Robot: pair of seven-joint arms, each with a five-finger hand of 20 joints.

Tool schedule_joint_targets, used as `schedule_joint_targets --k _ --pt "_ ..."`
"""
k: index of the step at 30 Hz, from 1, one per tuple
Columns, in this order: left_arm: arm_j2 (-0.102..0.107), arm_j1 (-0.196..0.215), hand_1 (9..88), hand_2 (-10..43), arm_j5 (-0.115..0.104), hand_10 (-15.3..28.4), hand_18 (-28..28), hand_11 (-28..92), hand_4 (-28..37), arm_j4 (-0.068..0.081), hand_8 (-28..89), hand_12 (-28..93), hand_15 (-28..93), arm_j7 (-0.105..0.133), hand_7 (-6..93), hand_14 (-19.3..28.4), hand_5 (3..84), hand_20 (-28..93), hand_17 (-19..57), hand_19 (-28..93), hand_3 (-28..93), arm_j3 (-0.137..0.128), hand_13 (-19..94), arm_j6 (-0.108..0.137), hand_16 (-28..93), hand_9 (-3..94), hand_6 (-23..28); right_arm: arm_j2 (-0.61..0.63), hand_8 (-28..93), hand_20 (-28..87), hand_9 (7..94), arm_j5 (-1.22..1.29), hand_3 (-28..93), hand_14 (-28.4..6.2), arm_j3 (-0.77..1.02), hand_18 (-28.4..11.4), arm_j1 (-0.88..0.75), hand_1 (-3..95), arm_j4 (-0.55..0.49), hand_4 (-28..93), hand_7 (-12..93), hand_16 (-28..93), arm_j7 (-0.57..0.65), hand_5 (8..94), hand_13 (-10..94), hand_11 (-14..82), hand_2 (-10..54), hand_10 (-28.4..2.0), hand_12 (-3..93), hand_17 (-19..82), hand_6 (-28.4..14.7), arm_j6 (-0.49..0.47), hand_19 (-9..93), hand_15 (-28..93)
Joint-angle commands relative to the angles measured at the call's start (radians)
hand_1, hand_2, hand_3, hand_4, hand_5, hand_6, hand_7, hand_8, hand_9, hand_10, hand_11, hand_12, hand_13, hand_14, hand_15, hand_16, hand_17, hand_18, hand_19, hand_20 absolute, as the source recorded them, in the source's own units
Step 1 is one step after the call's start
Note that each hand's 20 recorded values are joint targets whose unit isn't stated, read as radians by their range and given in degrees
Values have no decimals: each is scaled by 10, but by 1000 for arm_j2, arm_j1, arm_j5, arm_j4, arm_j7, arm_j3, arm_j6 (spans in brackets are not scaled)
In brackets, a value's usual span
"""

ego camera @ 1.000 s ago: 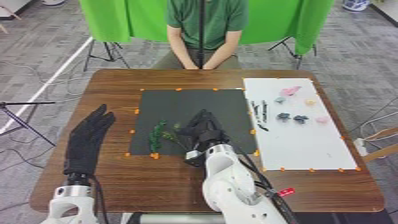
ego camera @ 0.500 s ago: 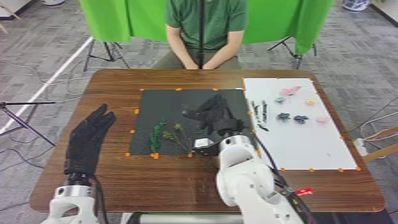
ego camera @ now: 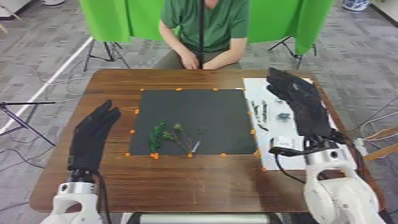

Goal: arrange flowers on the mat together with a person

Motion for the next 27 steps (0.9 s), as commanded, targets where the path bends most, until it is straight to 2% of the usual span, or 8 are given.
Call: schedule_joint_targets --k 1,5,12,14,19,27 --pt "-11 5 225 -37 14 125 88 110 -258 -7 -60 121 87 13 76 139 441 161 65 16 670 5 323 -18 2 434 31 -53 -83 262 408 332 762 -112 10 -127 -154 60 -17 -199 65 128 -81 398 274 39 39 -149 94 160 -12 18 31 65" --pt "-14 6 225 -37 18 124 88 111 -258 -9 -60 120 87 17 76 139 441 161 65 16 669 3 322 -21 1 434 30 -53 -84 259 411 332 767 -106 8 -119 -174 54 -22 -201 65 115 -86 399 275 41 40 -149 92 162 -17 33 13 64" --pt "-17 -10 226 -37 27 125 88 111 -258 1 -60 120 87 12 77 140 441 160 65 16 669 15 322 -37 1 434 30 -51 -86 260 421 335 775 -105 -3 -116 -182 56 -23 -203 71 106 -87 411 284 44 42 -150 91 165 -21 69 9 75" --pt "-17 -4 226 -37 29 125 88 111 -257 -1 -61 120 88 9 77 139 441 160 64 16 669 12 322 -39 1 434 30 -51 -86 262 429 343 777 -108 -11 -116 -177 57 -21 -203 72 104 -79 420 293 46 41 -152 92 170 -24 73 10 80" --pt "-20 9 225 -38 15 123 90 111 -256 -5 -60 121 88 13 77 140 440 159 62 15 671 7 322 -27 2 434 29 -60 -87 264 444 367 776 -109 -19 -113 -183 66 -20 -204 76 101 -87 437 311 49 44 -155 93 176 -33 77 9 93" --pt "-20 7 226 -39 15 124 91 110 -256 -4 -61 121 88 17 77 142 440 159 61 16 670 6 322 -27 3 434 29 -61 -89 269 474 393 776 -111 -19 -110 -189 77 -21 -202 85 97 -86 454 332 57 43 -157 101 183 -34 87 11 109"
